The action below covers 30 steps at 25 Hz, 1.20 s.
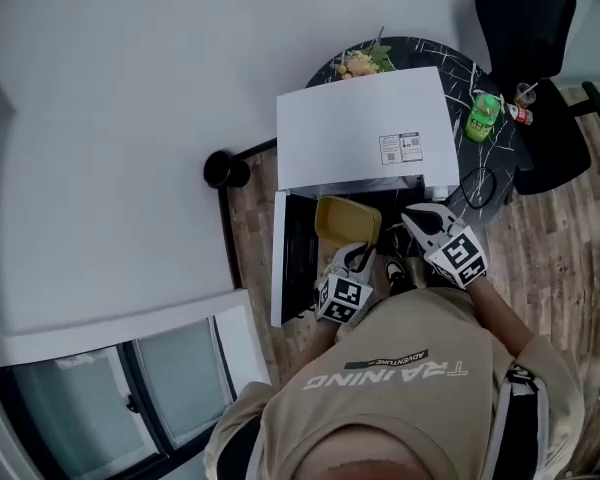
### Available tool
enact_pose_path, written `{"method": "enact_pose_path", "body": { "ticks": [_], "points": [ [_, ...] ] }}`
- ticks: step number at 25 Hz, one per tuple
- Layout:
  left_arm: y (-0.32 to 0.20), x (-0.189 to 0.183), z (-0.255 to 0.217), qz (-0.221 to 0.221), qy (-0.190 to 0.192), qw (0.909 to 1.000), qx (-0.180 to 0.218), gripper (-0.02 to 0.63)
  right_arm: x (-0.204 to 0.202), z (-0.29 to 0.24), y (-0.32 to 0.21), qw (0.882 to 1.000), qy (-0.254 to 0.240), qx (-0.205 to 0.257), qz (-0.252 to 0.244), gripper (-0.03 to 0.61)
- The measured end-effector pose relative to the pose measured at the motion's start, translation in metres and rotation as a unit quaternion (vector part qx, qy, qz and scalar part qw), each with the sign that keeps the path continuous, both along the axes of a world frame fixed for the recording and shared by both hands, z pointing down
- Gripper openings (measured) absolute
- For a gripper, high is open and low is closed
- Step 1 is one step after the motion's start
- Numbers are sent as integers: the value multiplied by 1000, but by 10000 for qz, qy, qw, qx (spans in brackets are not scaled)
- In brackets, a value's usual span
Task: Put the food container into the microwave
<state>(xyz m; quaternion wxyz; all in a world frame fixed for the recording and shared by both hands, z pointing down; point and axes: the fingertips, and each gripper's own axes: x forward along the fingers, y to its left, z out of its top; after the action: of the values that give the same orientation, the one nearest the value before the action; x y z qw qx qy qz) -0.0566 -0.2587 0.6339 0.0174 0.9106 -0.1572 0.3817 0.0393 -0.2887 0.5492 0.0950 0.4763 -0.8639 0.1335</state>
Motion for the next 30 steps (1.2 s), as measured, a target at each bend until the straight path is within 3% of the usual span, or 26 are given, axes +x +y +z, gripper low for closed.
{"method": "enact_pose_path", "body": {
  "ticks": [3, 11, 24, 30],
  "points": [
    [-1, -5, 10, 99, 17, 9999, -50, 34, -13, -17, -6, 9998, -167, 114, 20, 11],
    [12, -8, 20, 333, -9, 9994, -121, 34, -19, -21, 4, 9989, 399, 242, -90, 11],
    [-13, 8, 45, 598, -232, 9976, -256, 34, 25, -12, 43, 9963, 291, 134, 791, 11],
    [-42, 26, 50, 758, -267, 9967, -51, 34, 53, -4, 66, 9909, -9, -48, 1346, 11]
  ]
}}
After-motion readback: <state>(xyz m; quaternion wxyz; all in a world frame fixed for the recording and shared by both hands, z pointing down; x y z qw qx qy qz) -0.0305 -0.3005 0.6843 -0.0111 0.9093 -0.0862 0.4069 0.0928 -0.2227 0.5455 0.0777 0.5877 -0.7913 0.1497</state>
